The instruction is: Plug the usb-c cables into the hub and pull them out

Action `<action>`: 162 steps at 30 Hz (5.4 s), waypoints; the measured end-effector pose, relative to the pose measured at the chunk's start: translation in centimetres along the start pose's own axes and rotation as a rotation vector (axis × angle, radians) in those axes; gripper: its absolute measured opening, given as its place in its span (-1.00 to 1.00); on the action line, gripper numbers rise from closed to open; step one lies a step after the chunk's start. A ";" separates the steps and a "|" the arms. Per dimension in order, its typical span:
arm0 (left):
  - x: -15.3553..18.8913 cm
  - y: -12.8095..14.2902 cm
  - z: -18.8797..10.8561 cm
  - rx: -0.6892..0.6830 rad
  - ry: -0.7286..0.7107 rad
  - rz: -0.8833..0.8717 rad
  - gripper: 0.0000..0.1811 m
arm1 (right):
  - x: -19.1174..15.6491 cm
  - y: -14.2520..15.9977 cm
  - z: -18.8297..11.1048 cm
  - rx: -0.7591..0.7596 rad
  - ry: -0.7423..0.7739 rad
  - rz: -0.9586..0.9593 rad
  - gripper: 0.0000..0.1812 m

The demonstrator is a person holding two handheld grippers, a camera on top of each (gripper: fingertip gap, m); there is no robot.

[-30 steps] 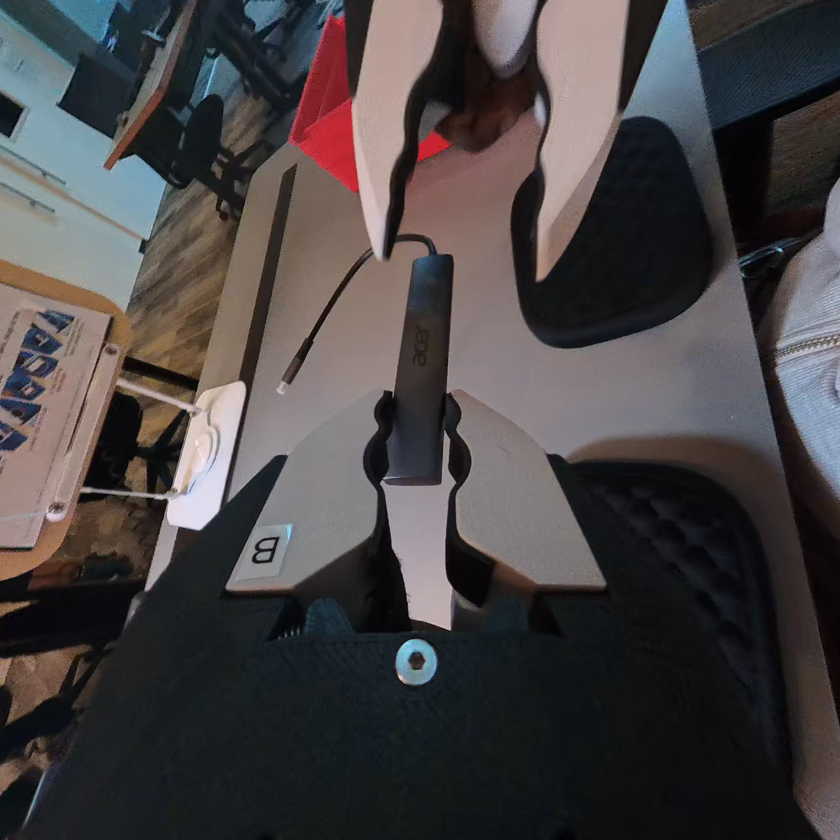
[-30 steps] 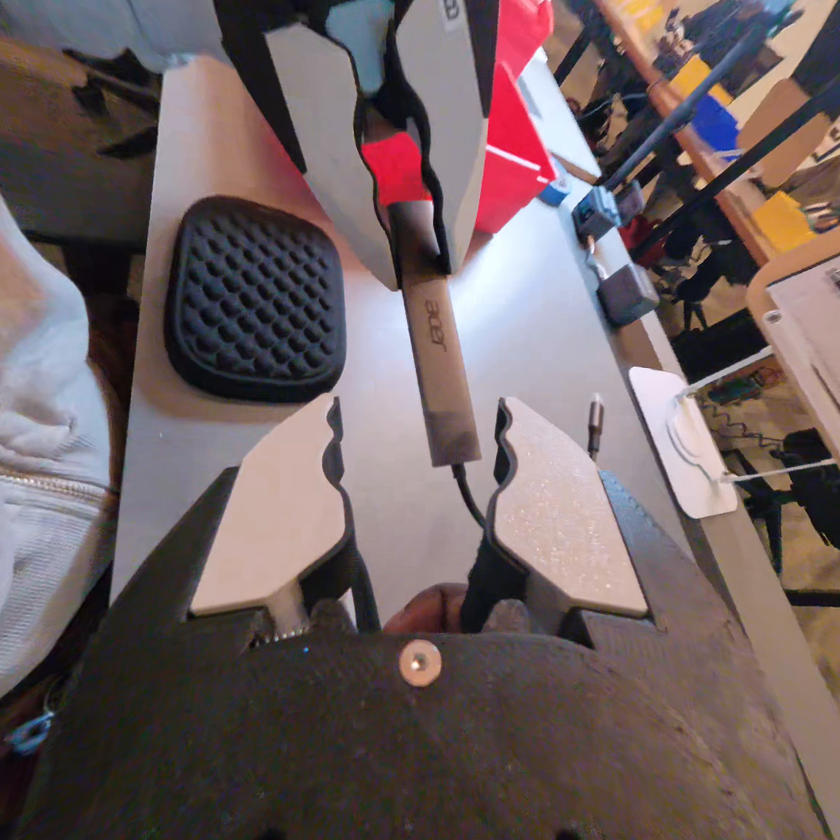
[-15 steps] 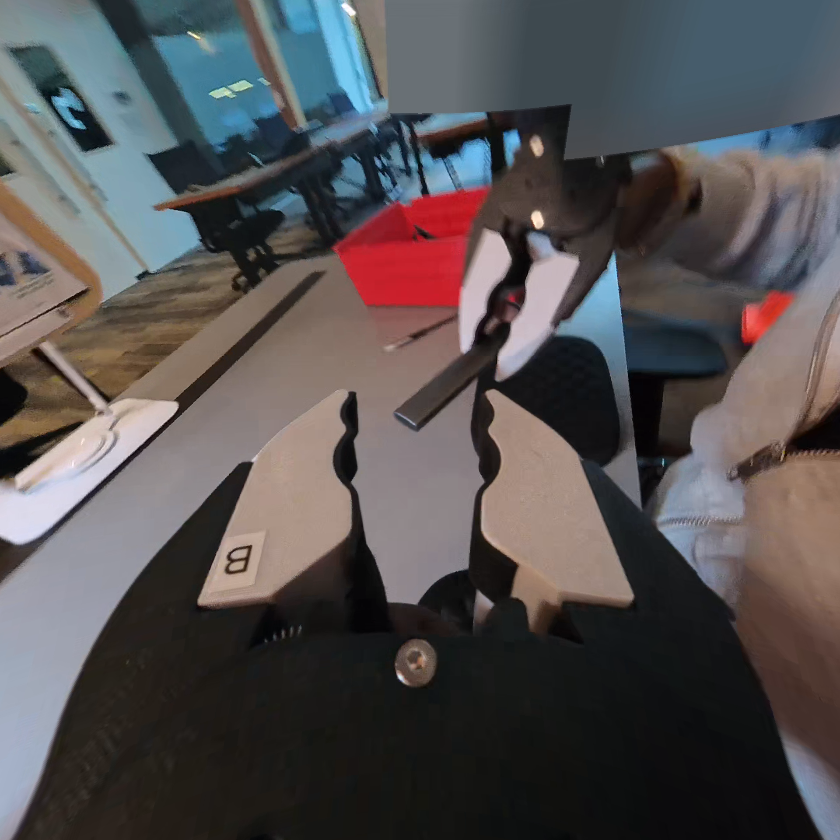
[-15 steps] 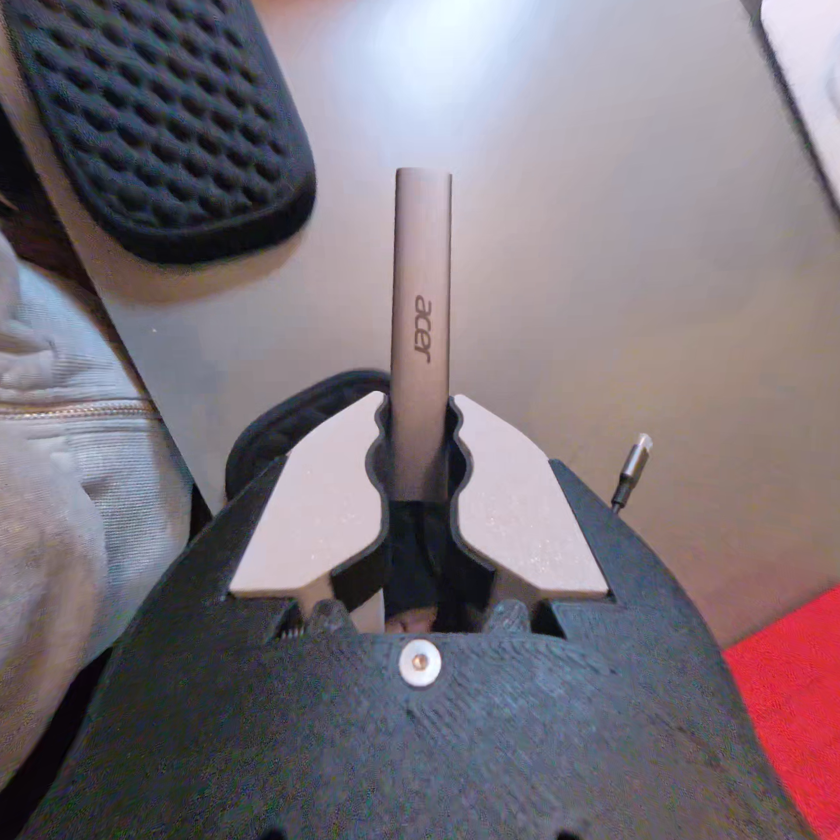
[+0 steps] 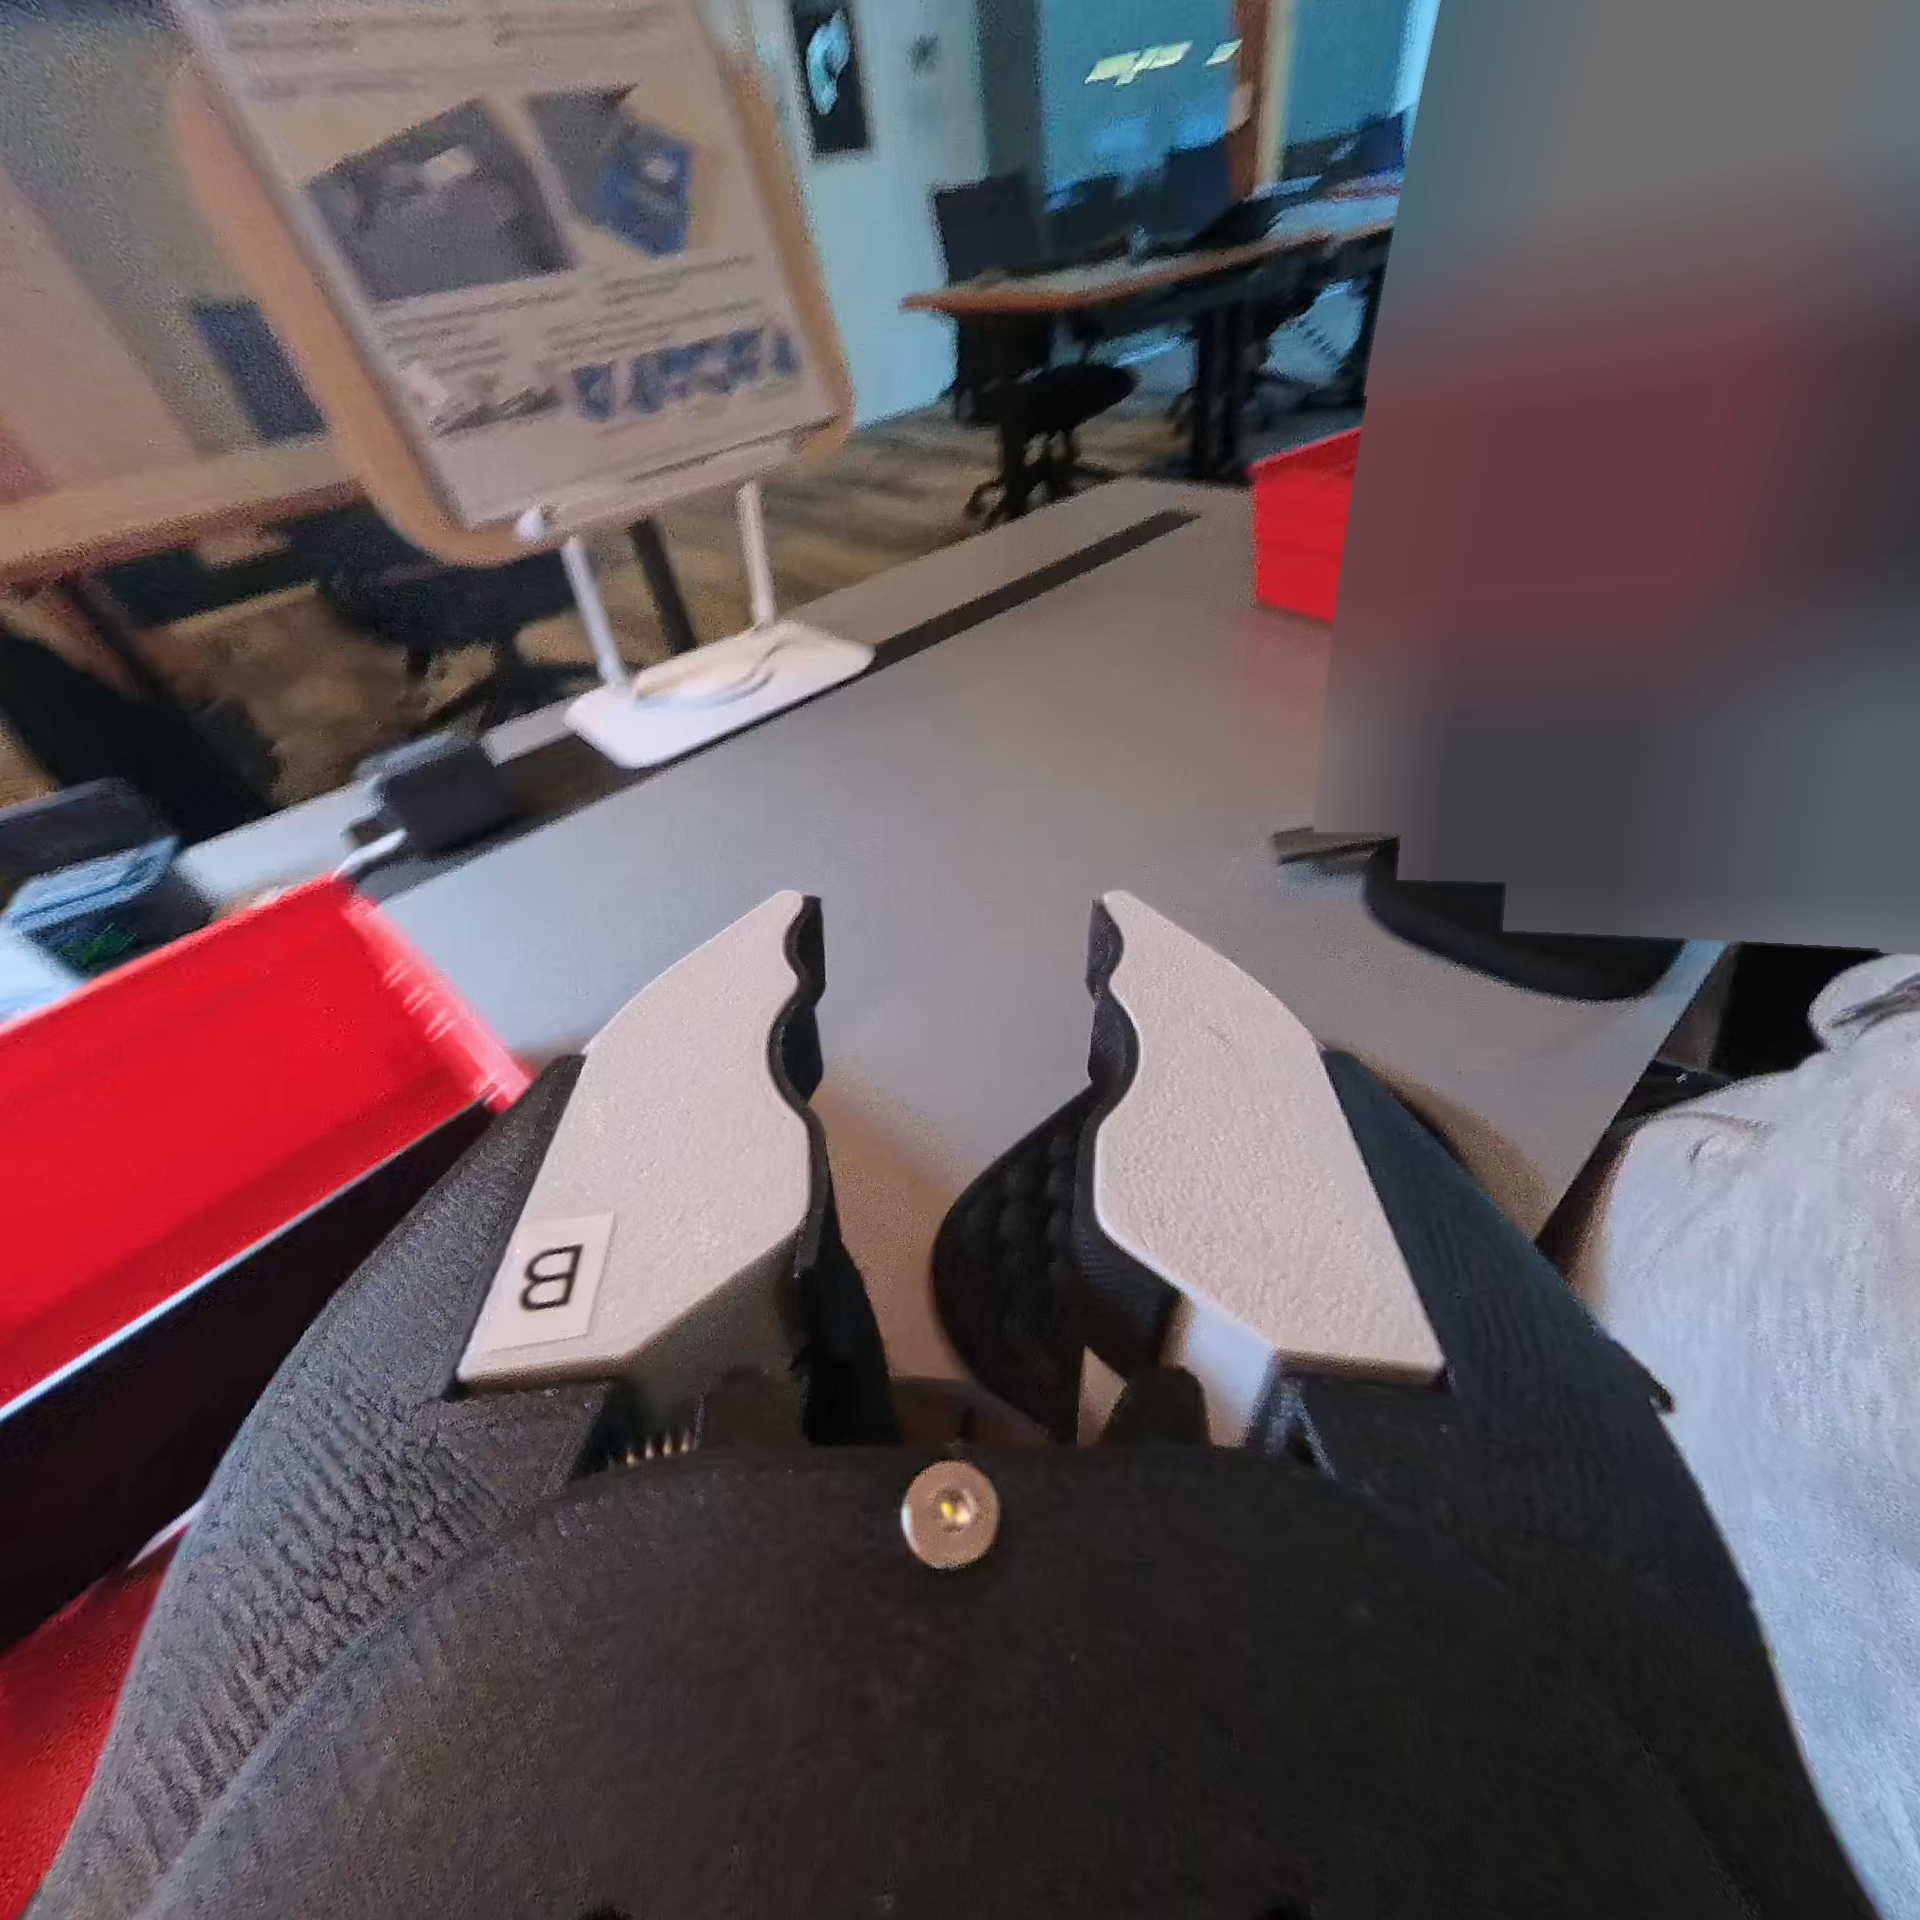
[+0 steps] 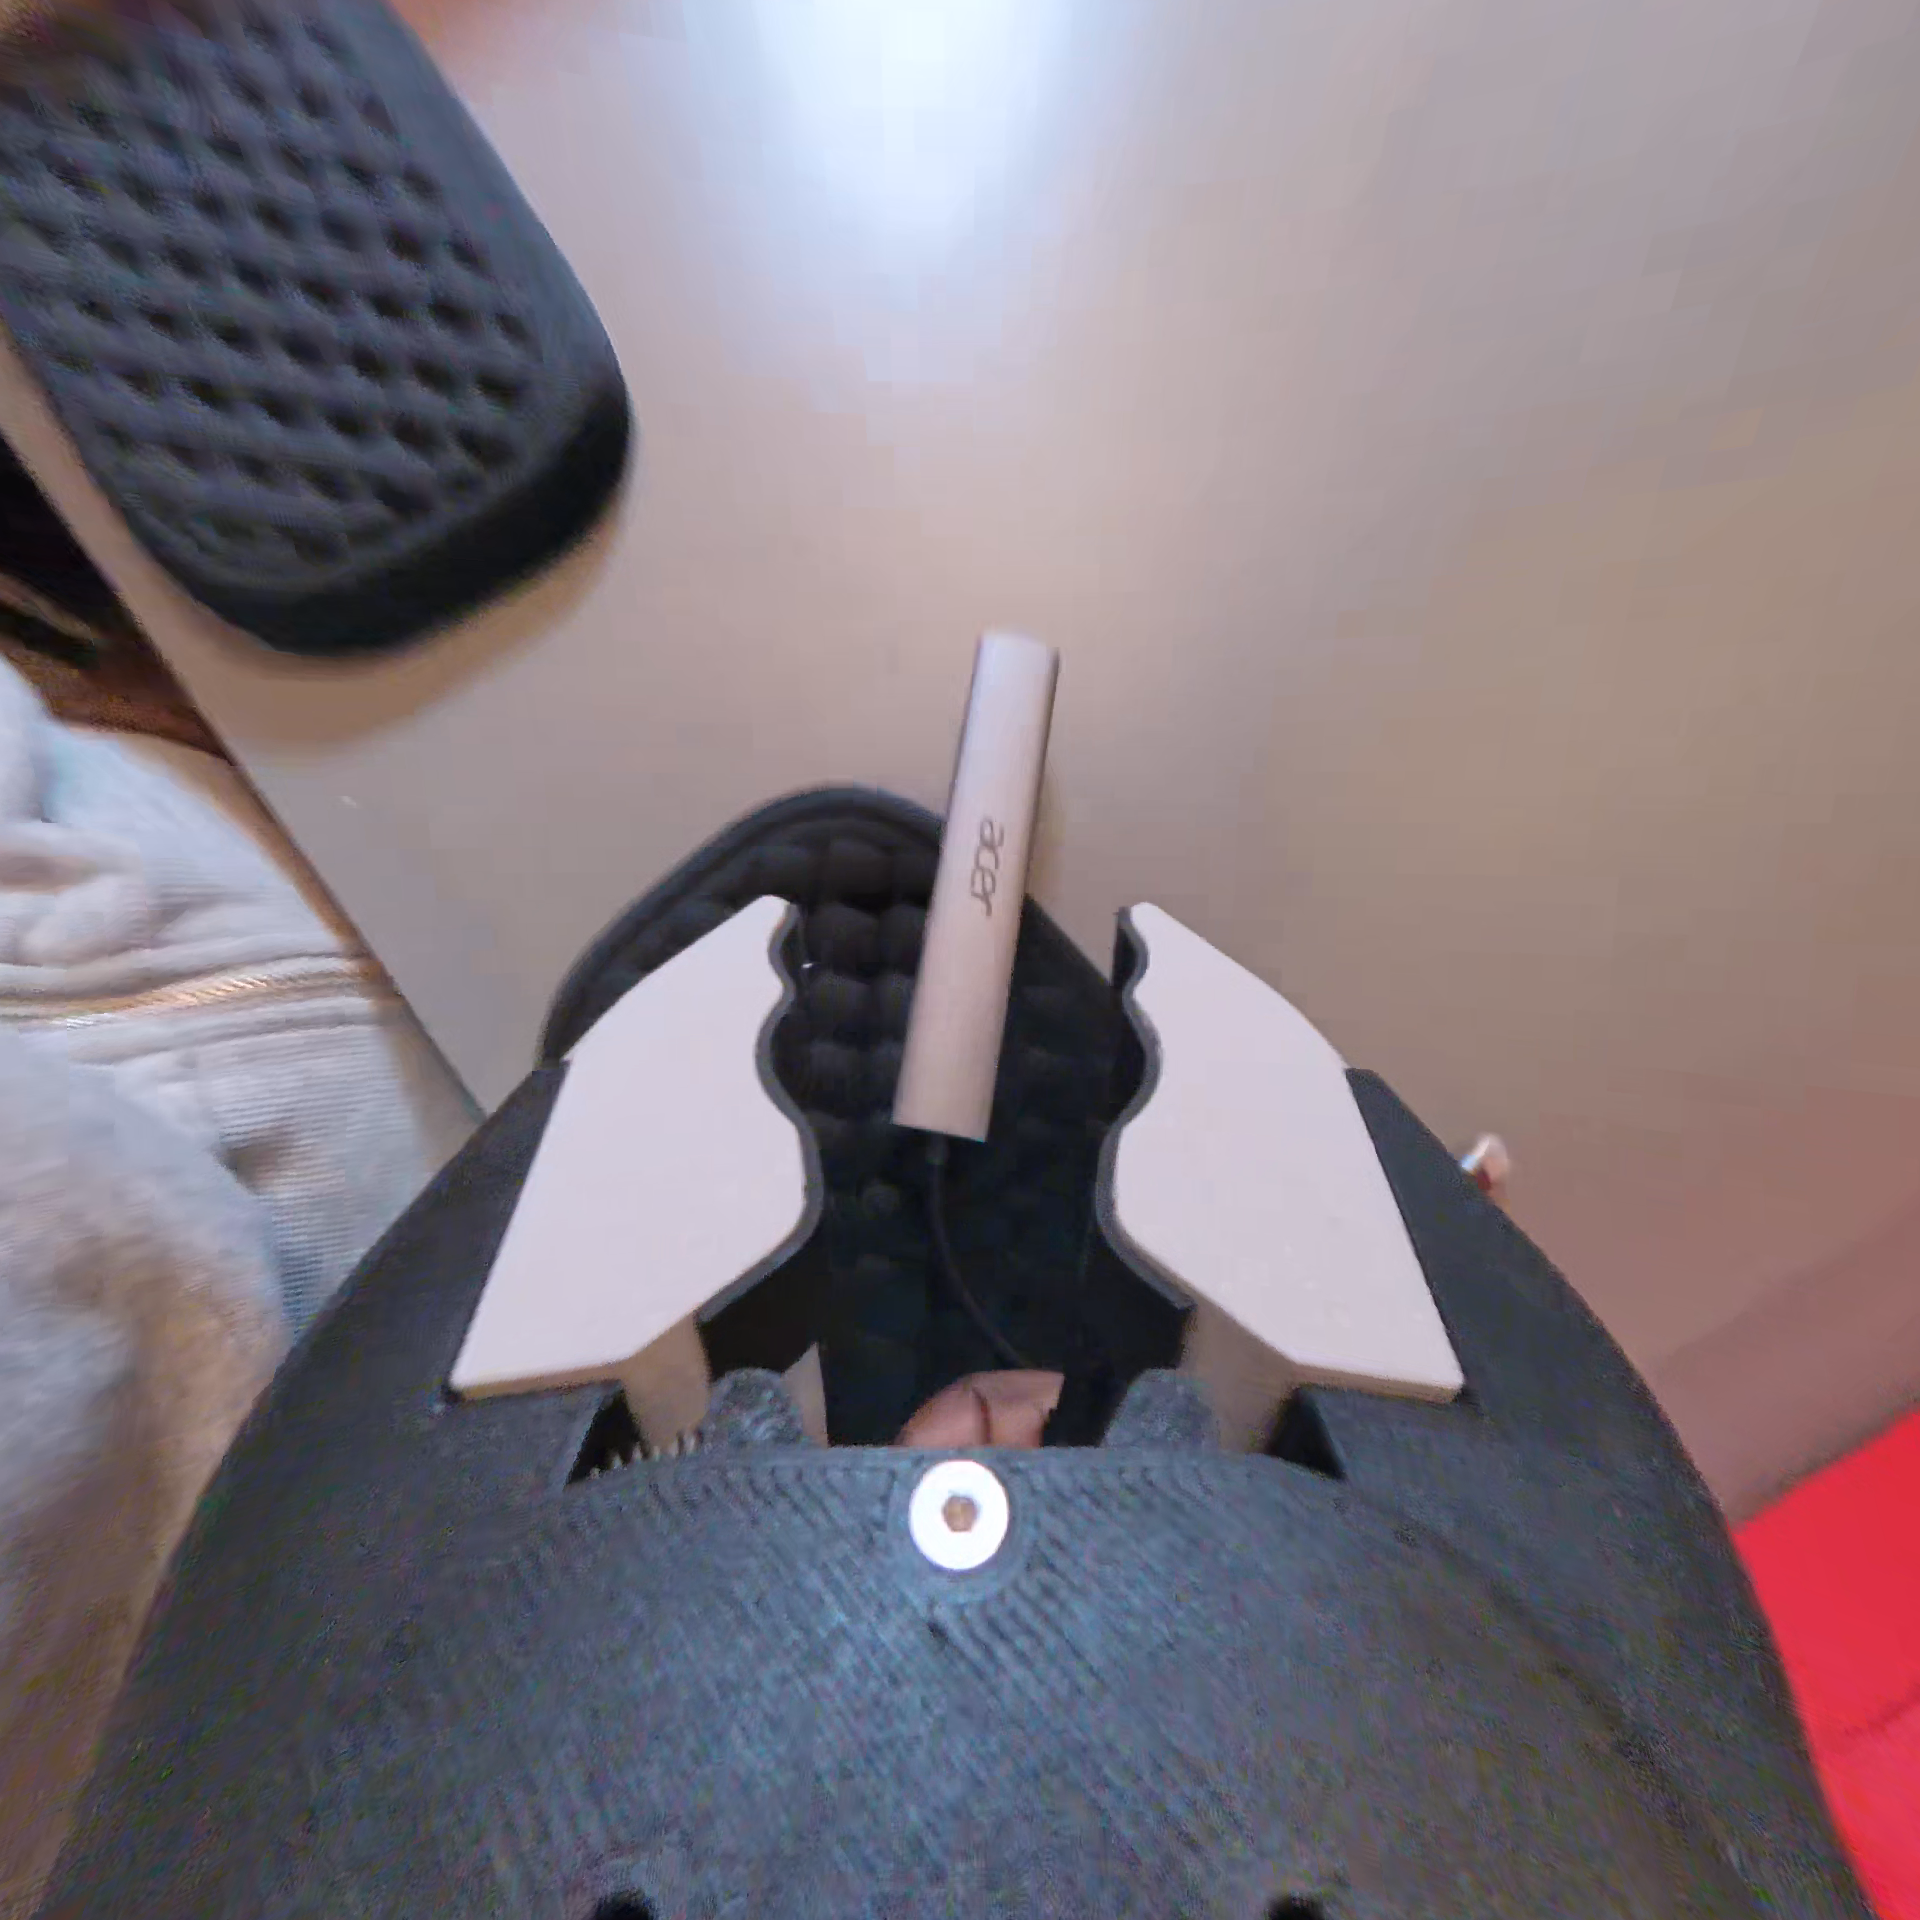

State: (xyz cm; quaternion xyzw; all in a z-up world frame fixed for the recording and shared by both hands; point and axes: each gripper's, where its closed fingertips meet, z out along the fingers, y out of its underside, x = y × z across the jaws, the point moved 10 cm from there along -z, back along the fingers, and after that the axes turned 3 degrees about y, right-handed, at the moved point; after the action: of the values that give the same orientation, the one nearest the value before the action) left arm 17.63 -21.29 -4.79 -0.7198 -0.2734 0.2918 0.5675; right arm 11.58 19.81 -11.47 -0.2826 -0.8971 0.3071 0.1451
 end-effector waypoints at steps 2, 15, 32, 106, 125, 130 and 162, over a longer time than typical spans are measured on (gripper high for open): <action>-2.1 -0.1 -2.1 -0.087 -0.054 -0.025 -0.45 | 0.4 -0.8 -1.7 0.140 -0.048 0.021 -0.31; -16.0 7.8 -1.1 -1.135 -0.019 -0.123 -0.46 | 0.9 -2.5 -7.1 0.437 -0.020 -0.002 -0.35; -15.2 3.9 -2.1 -1.034 -0.125 0.090 -0.78 | 1.3 -2.3 -8.0 0.486 0.051 -0.001 -0.44; 9.0 5.1 15.0 0.209 0.733 -0.041 -0.95 | -3.8 -5.0 3.7 0.748 -0.673 -0.207 -0.87; 10.9 5.7 16.2 -0.031 0.733 0.122 -0.96 | -5.8 -5.7 0.7 0.324 -0.341 -0.554 -0.81; 11.0 5.7 16.1 -0.027 0.733 0.125 -0.96 | -6.5 -5.9 0.6 0.258 -0.307 -0.518 -0.86; 14.4 3.4 16.4 0.622 0.653 -0.291 -0.52 | -7.9 -23.0 0.6 0.506 -0.349 -0.599 -0.89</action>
State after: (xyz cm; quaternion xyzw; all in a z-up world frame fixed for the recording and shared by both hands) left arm 15.63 -0.81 -12.69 -0.5239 -0.0781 0.0356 0.8475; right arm 8.03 -0.21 1.93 0.0914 -0.8469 0.5051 0.1386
